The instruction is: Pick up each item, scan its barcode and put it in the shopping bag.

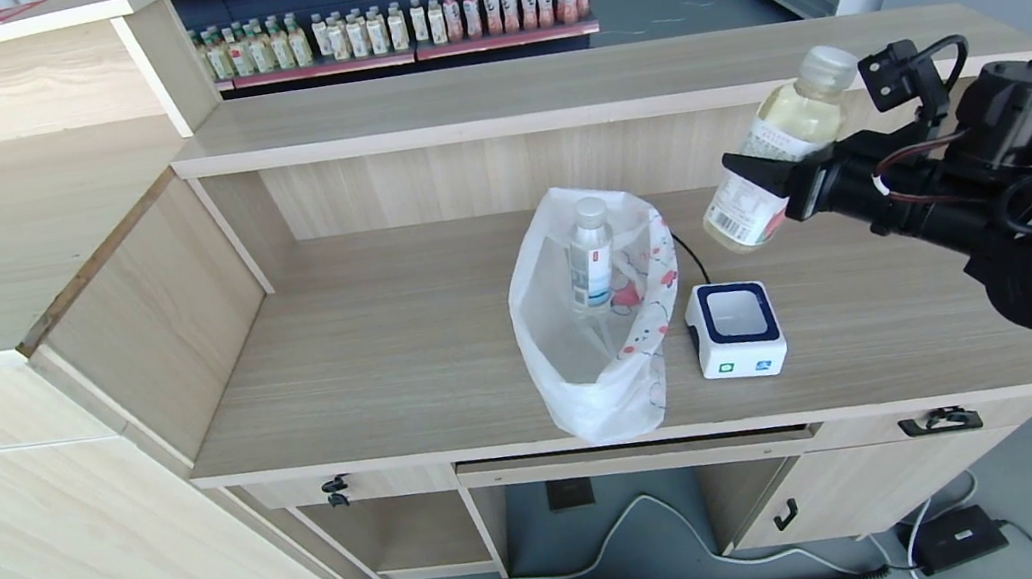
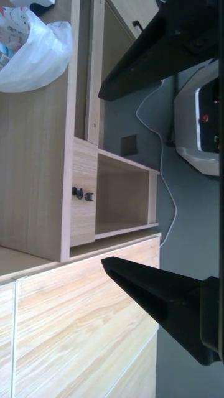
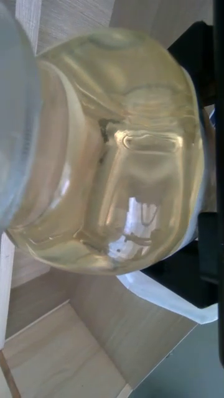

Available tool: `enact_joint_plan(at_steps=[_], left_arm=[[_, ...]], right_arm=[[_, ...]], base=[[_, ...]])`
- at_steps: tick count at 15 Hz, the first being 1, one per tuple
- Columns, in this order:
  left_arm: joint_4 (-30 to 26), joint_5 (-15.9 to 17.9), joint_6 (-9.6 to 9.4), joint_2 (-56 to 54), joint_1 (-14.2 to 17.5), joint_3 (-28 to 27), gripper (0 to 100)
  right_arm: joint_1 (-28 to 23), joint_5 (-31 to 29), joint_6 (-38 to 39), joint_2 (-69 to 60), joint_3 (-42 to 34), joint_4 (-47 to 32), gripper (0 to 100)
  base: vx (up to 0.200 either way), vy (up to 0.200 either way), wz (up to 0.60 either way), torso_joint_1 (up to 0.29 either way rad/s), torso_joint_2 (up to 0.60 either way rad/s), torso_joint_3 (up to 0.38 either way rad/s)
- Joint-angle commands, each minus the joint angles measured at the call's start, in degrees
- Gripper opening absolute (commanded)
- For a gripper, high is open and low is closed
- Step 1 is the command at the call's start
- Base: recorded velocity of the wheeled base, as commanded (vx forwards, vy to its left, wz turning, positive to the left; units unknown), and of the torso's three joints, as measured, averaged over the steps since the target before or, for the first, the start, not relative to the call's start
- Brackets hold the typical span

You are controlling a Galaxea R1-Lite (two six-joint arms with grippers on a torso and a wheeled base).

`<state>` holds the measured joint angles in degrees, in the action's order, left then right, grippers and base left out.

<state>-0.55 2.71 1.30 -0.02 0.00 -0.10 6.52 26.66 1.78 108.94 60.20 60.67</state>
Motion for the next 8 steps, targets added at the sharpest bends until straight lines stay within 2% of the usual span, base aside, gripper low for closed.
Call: enact_joint_plan(at_steps=[1, 5, 8], left_arm=[[-0.1, 0.1, 0.01, 0.0, -0.1, 0.0, 100], [-0.1, 0.2, 0.01, 0.0, 0.0, 0.0, 100], [-0.1, 0.2, -0.07, 0.0, 0.0, 0.0, 100]], right_arm=[[0.1, 0.1, 0.0, 0.3, 0.4, 0.0, 0], [0.1, 0.1, 0.0, 0.7, 0.4, 0.0, 0], [0.2, 0.1, 0.0, 1.0, 0.7, 0.0, 0]], base=[[0.0, 0.0, 0.0, 0.0, 0.0, 0.0], [0.0, 0.0, 0.0, 0.0, 0.0, 0.0], [0.0, 0.2, 0.0, -0.006, 0.0, 0.004]])
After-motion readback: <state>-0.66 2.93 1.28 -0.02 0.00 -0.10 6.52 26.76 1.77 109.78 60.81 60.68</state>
